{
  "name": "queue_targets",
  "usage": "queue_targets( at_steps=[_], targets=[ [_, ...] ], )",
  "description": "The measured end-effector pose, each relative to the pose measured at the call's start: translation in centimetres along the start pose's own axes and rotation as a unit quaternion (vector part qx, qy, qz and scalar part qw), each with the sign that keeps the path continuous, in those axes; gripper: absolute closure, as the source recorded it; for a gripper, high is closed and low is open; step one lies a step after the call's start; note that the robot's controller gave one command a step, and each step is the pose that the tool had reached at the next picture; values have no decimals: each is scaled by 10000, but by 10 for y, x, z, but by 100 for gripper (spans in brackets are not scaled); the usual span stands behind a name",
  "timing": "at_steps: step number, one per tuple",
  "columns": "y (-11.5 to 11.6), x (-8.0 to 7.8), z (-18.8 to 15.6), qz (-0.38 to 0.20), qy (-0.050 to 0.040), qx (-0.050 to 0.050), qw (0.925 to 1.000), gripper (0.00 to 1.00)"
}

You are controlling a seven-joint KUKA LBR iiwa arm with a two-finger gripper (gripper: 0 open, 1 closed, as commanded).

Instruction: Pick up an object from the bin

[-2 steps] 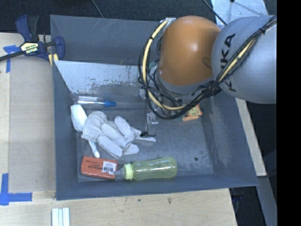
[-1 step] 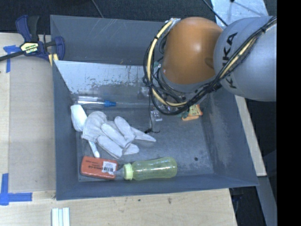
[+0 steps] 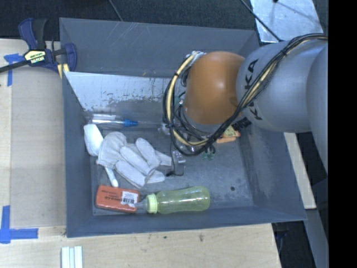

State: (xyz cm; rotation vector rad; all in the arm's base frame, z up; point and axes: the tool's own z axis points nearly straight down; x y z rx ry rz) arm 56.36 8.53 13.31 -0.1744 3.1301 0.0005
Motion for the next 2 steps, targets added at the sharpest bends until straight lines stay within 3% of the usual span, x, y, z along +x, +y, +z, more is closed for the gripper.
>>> queue_targets(
  at_steps=[1, 2],
  targets=[
    [12, -15, 27, 95, 60, -1, 9999, 0],
    [17, -8, 38, 57, -10, -6, 10000, 0]
  ],
)
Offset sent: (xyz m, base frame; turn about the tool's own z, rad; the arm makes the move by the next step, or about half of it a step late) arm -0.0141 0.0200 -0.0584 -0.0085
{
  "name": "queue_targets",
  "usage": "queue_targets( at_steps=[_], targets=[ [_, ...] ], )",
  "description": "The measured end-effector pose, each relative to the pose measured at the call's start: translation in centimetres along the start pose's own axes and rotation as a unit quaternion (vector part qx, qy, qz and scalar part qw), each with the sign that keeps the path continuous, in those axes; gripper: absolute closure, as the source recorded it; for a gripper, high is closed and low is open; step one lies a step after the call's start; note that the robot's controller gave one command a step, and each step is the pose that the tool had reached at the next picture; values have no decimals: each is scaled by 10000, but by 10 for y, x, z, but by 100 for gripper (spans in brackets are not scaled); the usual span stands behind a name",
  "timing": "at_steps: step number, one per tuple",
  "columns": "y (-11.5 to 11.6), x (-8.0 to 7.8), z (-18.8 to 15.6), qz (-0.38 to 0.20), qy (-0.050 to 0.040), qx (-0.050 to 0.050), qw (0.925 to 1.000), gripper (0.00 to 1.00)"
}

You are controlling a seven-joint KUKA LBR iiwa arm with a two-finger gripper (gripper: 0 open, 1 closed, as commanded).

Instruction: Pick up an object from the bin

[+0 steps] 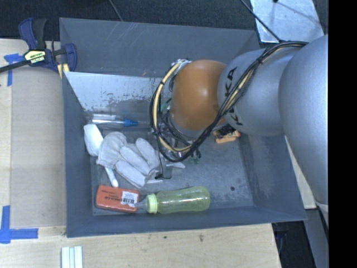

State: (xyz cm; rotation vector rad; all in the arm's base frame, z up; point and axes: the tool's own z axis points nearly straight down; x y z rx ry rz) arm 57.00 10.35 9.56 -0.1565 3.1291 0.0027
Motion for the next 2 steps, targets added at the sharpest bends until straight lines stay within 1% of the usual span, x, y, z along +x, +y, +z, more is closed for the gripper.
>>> queue_targets(
  at_steps=[1, 2],
  targets=[
    [-10, 1, 25, 376, 16, 4, 9993, 100],
    [-10, 1, 25, 378, 16, 4, 9993, 100]
  ],
)
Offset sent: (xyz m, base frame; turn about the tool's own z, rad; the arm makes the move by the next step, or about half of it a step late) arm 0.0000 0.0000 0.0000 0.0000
